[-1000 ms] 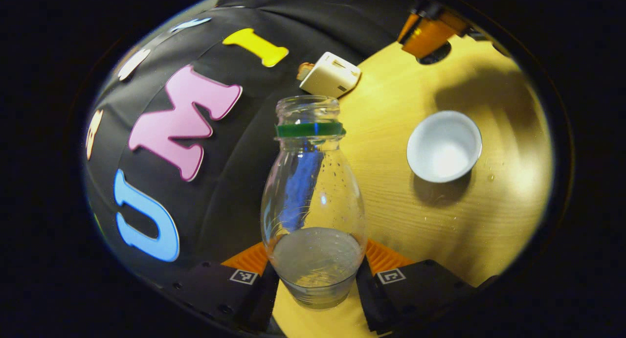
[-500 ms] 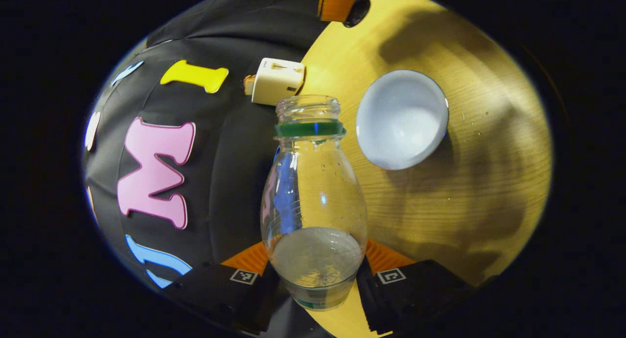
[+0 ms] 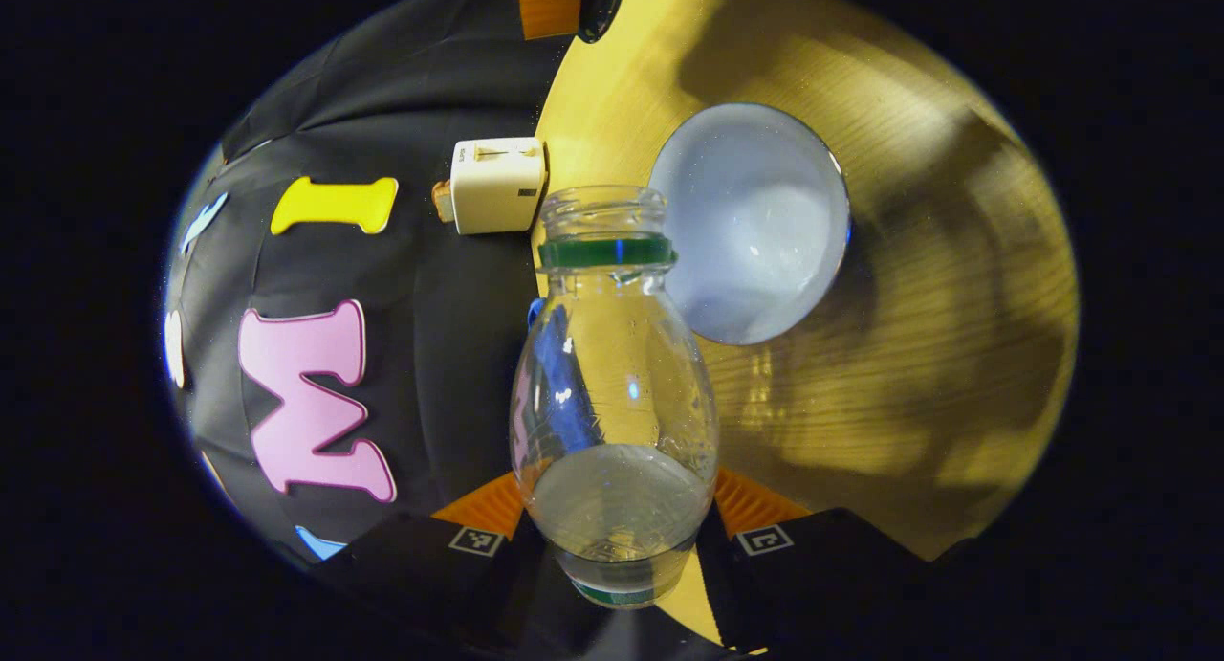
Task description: Open the teacup lid with one hand, grasp the water bottle and pour water into the teacup with the other hand; after pouring, place the water bottle on the coaster and then close the teacup lid.
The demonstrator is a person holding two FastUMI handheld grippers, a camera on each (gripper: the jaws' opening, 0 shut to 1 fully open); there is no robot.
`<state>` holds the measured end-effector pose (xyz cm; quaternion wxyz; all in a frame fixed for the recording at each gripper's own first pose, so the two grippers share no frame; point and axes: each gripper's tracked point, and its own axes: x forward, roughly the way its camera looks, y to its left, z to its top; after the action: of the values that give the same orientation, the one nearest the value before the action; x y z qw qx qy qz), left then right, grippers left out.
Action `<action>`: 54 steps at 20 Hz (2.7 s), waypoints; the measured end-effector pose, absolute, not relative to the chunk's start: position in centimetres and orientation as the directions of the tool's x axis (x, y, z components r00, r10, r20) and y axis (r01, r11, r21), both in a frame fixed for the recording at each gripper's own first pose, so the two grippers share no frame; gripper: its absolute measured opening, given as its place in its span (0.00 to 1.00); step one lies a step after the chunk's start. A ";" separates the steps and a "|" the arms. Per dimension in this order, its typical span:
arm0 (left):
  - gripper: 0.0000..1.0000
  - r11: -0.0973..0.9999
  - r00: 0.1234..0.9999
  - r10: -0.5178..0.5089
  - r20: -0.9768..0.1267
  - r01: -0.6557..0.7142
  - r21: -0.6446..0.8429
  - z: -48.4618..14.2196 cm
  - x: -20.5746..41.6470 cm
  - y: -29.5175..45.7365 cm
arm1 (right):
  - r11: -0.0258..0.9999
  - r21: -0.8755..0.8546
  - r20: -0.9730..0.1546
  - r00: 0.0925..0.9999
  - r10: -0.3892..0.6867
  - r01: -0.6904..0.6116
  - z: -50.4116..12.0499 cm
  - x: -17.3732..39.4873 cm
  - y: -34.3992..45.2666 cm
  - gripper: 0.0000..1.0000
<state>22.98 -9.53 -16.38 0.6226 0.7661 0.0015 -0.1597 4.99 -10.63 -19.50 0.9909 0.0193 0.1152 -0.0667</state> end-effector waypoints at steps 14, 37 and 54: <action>0.73 -0.393 0.951 -0.208 -0.231 0.135 0.909 -14.9 24.1 -9.9 | 0.985 0.055 -0.221 0.964 -0.148 0.164 -19.3 4.4 -10.7 0.20; 0.73 -0.513 0.963 -0.162 -0.214 0.104 0.852 -13.9 24.8 -8.7 | 0.991 0.077 -0.223 0.970 -0.095 0.114 -19.2 4.4 -8.7 0.20; 0.73 -0.619 0.961 -0.202 -0.189 0.024 0.785 -12.3 24.1 -10.4 | 0.984 0.111 -0.216 0.970 -0.115 0.141 -18.2 3.7 -9.0 0.25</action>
<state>24.10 -10.38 -12.28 0.4339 0.8901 -0.0498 -0.1304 3.66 -9.00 -18.18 0.9903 0.0630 0.1051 -0.0647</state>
